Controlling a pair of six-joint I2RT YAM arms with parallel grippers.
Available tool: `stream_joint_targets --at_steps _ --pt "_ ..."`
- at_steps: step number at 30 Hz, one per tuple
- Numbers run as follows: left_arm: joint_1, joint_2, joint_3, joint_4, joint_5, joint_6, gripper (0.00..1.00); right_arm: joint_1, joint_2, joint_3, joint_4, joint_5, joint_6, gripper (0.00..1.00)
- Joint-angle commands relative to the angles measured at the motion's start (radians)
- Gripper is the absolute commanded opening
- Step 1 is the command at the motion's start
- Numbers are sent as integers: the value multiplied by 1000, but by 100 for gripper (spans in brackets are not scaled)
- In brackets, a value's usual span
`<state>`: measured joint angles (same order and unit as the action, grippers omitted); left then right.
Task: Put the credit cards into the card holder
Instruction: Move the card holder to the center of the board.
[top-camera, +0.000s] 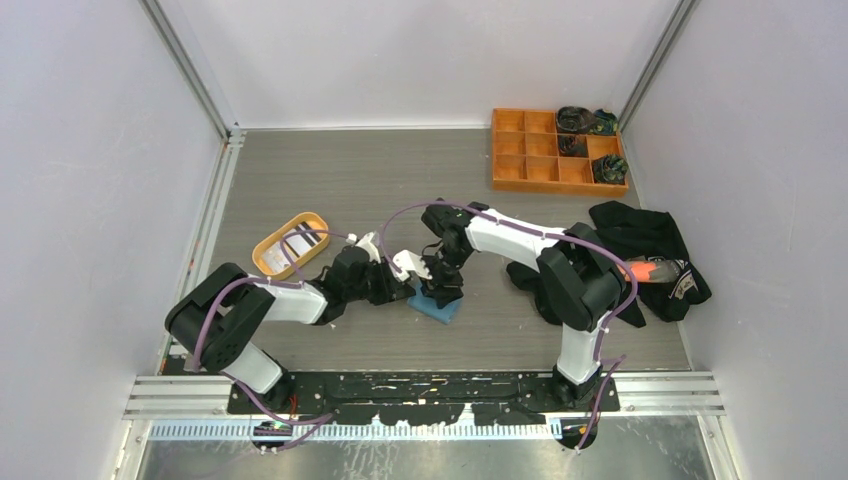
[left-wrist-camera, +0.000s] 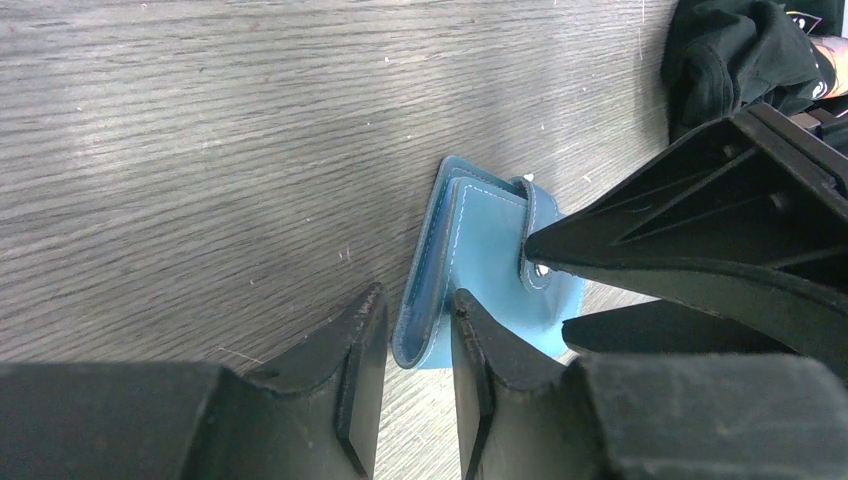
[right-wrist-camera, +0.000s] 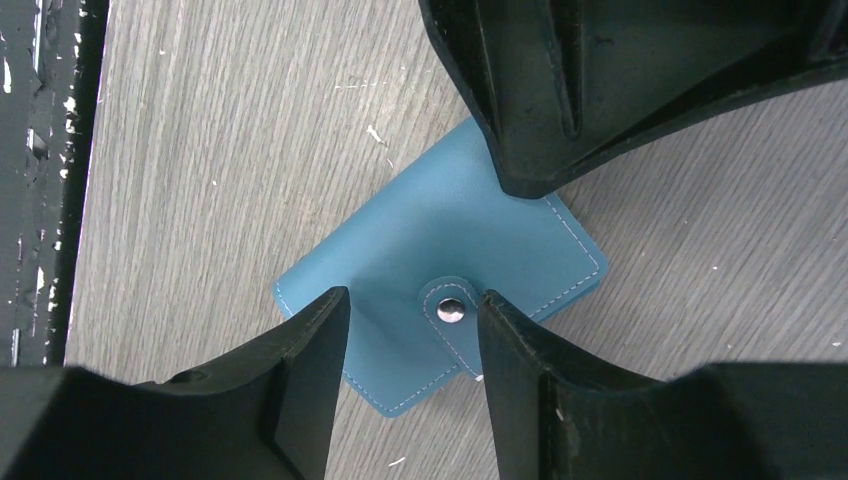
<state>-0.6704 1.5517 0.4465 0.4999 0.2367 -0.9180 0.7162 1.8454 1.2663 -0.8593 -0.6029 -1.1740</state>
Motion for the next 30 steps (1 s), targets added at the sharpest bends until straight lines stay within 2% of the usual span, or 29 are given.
stream_joint_targets --at_steps 1,8,13,17,24,30 --pt "-6 14 18 -31 7 5 30 7 -41 7 25 -15 -11 56" --pt "-6 16 21 -37 12 7 30 15 -6 -2 79 68 36 57" --pt "-7 15 21 -38 12 8 29 13 -3 -8 51 111 -9 56" --pt "-6 17 24 -40 14 10 29 15 14 -8 5 86 -54 55" --pt "-6 19 25 -40 15 11 28 41 41 -5 -24 63 -79 49" --pt "-7 21 26 -40 15 13 28 53 53 8 -37 90 -76 32"
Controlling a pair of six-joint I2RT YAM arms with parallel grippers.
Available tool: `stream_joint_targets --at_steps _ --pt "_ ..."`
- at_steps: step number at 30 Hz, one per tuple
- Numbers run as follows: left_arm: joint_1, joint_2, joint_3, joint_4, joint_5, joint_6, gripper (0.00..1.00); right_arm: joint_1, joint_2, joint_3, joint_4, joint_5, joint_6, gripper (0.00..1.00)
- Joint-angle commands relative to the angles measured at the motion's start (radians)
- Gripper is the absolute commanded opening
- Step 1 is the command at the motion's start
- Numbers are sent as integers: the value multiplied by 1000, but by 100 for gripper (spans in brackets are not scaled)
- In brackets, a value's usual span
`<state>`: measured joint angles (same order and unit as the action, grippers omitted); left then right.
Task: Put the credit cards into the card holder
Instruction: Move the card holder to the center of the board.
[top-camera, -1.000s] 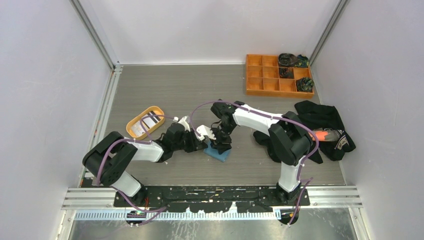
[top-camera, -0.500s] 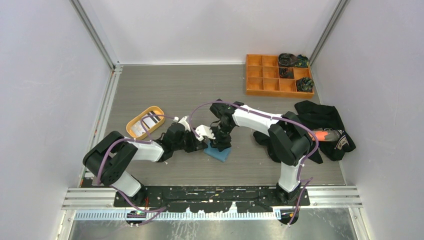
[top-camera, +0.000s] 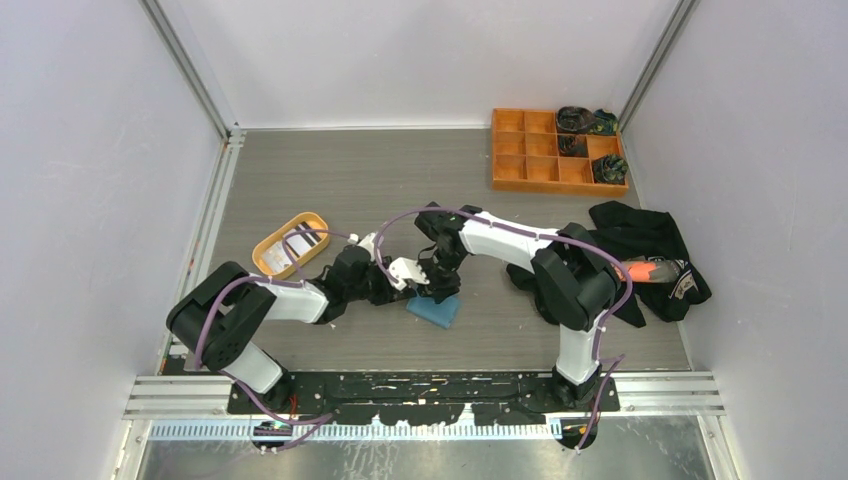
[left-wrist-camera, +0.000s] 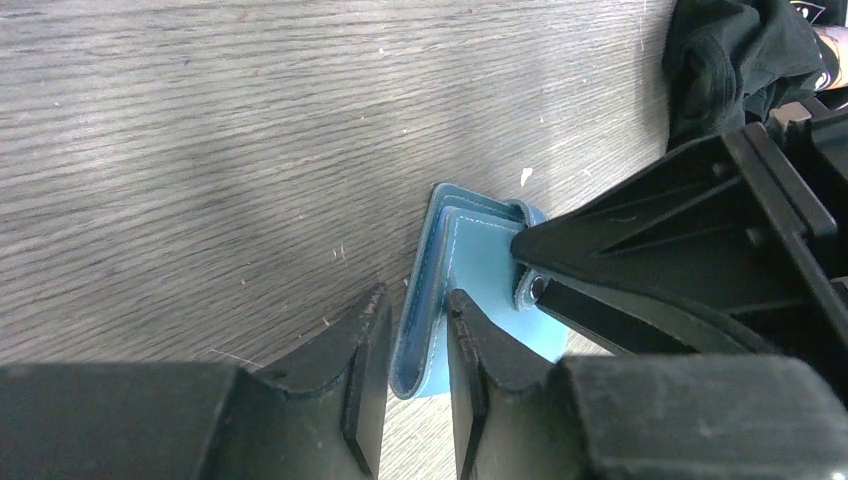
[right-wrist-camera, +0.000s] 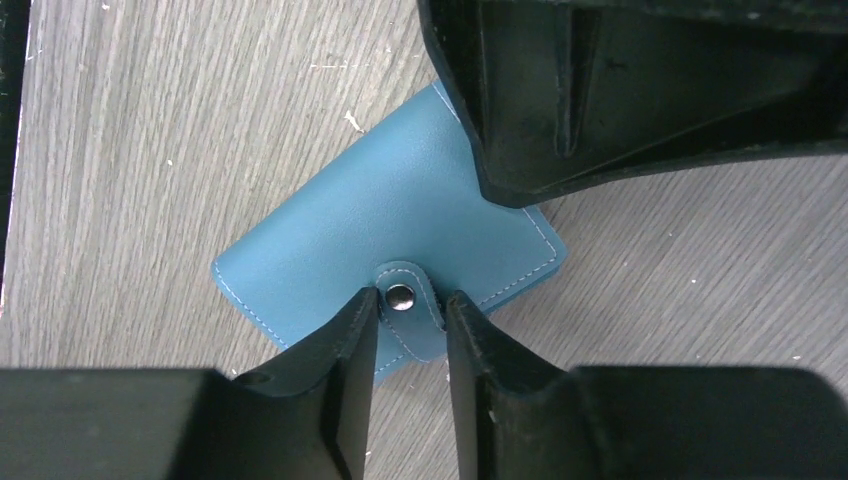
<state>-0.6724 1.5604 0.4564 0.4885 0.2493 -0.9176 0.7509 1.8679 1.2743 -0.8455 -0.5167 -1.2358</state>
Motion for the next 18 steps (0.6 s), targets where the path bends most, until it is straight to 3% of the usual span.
stream_joint_targets --at_steps 1,8,14,18 --pt "-4 12 16 -28 4 13 28 18 26 -4 -46 9 -14 30" --pt "-5 11 16 -33 6 14 28 17 -34 -42 7 27 5 11" --pt "-4 9 16 -36 3 13 29 -13 -85 -74 20 -34 12 2" --pt "4 -18 3 -21 -8 6 36 -68 -118 -96 28 -117 37 1"
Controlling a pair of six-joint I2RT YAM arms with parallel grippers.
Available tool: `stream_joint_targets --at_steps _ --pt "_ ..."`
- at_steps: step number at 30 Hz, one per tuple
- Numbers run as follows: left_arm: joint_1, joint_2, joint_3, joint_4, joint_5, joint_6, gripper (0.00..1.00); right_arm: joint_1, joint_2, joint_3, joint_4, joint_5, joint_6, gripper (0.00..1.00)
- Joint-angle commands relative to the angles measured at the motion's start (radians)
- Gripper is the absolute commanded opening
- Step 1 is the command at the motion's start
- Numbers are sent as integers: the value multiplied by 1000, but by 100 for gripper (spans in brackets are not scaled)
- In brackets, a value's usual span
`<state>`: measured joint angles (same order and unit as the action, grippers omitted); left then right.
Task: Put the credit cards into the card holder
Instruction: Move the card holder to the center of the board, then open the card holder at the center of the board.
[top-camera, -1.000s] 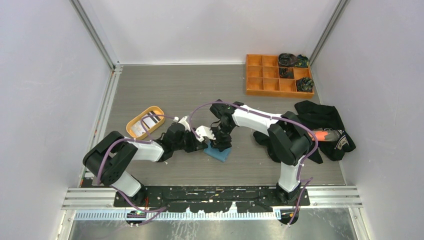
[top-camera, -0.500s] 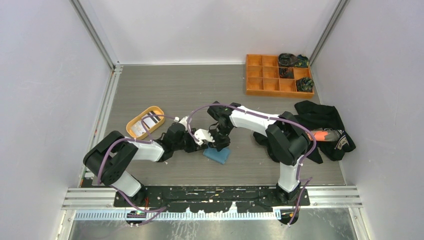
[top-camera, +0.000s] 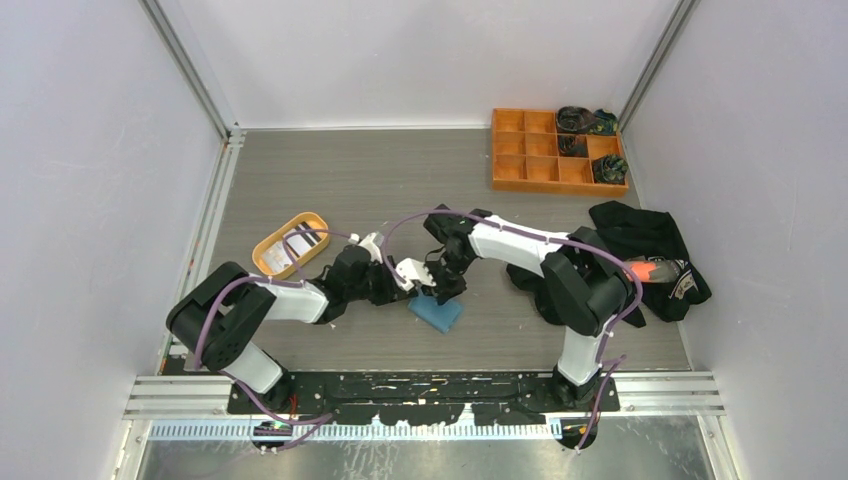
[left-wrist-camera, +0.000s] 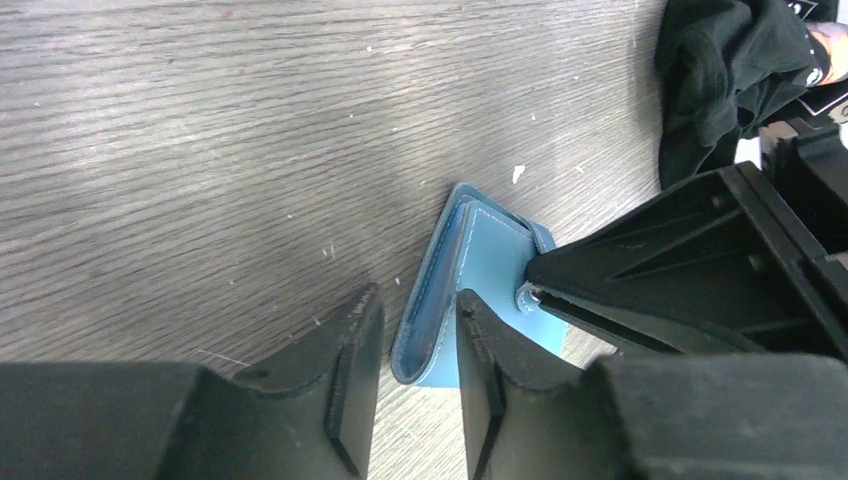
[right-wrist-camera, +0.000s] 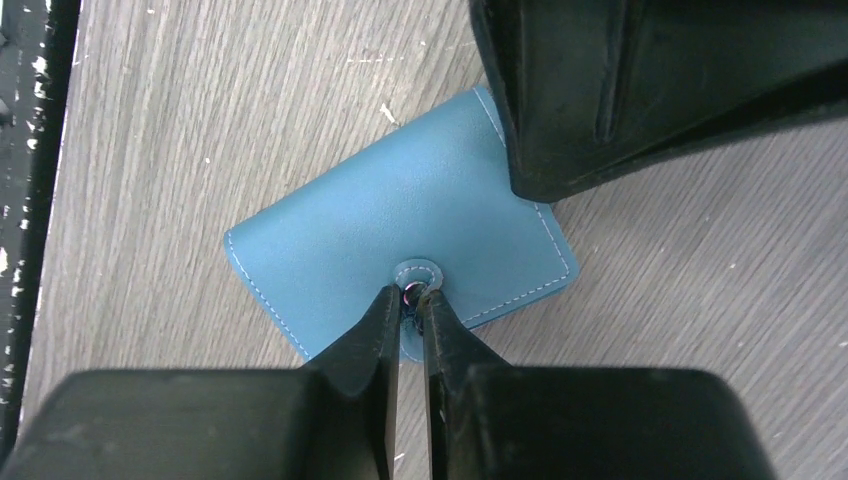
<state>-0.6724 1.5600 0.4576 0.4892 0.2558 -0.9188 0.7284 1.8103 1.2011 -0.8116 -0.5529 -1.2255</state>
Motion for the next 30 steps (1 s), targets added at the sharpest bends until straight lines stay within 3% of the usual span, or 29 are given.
stream_joint_targets --at_steps 1,8,13,16,22,26,30 --pt "7 -37 -12 -3 -20 4 38 -58 -69 -31 2 -91 31 1" --pt "11 -176 -48 5 -31 -27 50 -118 -95 -58 52 -130 111 1" --pt "-74 -79 -80 199 -39 -158 49 -133 -108 -70 96 -139 169 1" --pt "-129 62 -64 358 -53 -226 43 -135 -108 -76 110 -138 185 1" --pt "-148 282 -32 634 -40 -328 19 -135 -115 -92 121 -137 178 1" --pt "-147 323 -39 625 -88 -335 16 -135 -116 -95 120 -142 172 1" --pt "-147 311 -43 503 -149 -319 13 -141 -125 -91 117 -174 177 1"
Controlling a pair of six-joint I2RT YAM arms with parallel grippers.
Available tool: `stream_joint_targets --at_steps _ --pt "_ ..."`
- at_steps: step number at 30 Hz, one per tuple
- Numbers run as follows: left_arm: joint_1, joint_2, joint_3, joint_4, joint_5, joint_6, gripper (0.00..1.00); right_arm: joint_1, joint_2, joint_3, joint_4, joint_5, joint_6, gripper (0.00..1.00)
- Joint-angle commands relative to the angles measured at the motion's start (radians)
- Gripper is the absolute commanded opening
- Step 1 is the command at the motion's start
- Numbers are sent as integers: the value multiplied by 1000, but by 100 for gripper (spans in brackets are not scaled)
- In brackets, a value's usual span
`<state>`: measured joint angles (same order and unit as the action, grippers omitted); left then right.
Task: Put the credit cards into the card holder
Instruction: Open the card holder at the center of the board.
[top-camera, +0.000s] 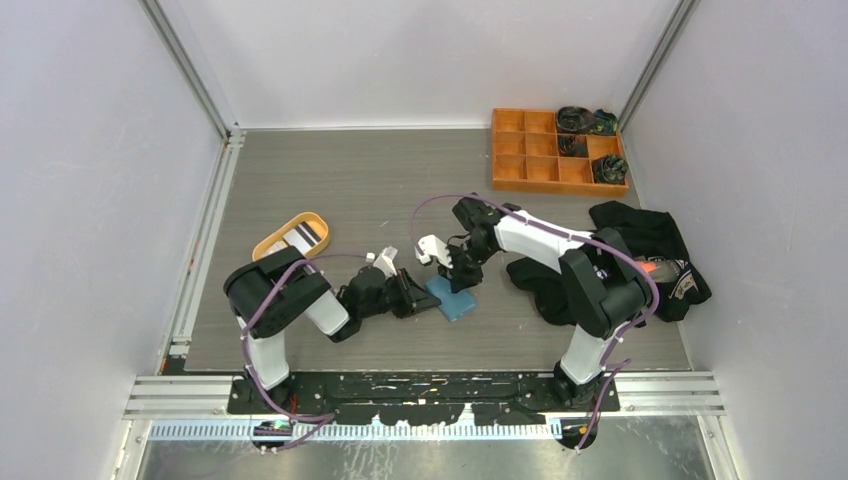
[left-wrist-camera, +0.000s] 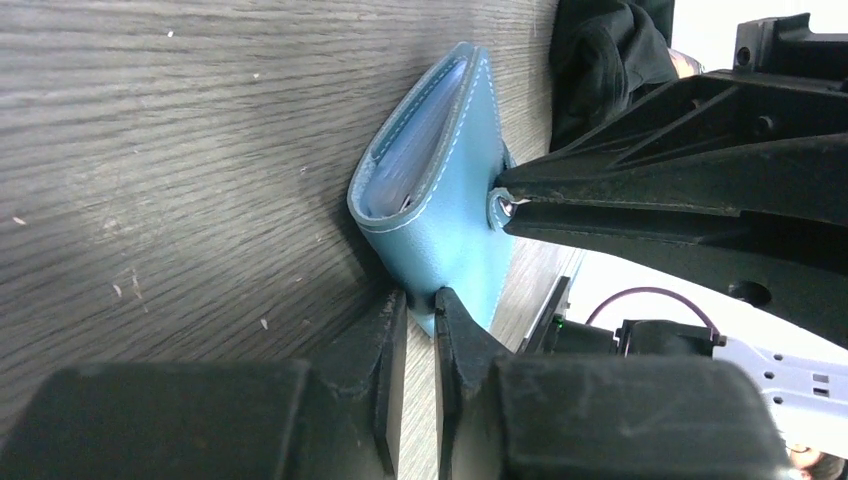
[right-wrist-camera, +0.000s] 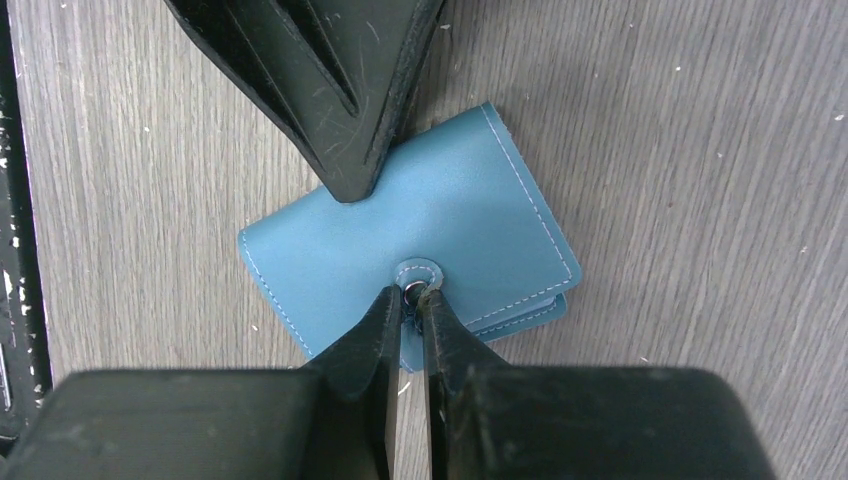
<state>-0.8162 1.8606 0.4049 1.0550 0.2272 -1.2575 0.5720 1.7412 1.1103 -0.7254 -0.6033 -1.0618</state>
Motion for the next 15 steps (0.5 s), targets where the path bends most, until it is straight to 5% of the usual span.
stream_joint_targets --at_steps 1,9,15 --pt "-3 2 13 -102 -135 24 12 10 -58 1 29 -142 19 1" --pt "-5 -16 25 -189 -193 32 3 -100 -91 -10 -59 -363 -90 1" --pt "-11 -31 21 -194 -206 37 2 -131 -94 -12 -56 -368 -87 1"
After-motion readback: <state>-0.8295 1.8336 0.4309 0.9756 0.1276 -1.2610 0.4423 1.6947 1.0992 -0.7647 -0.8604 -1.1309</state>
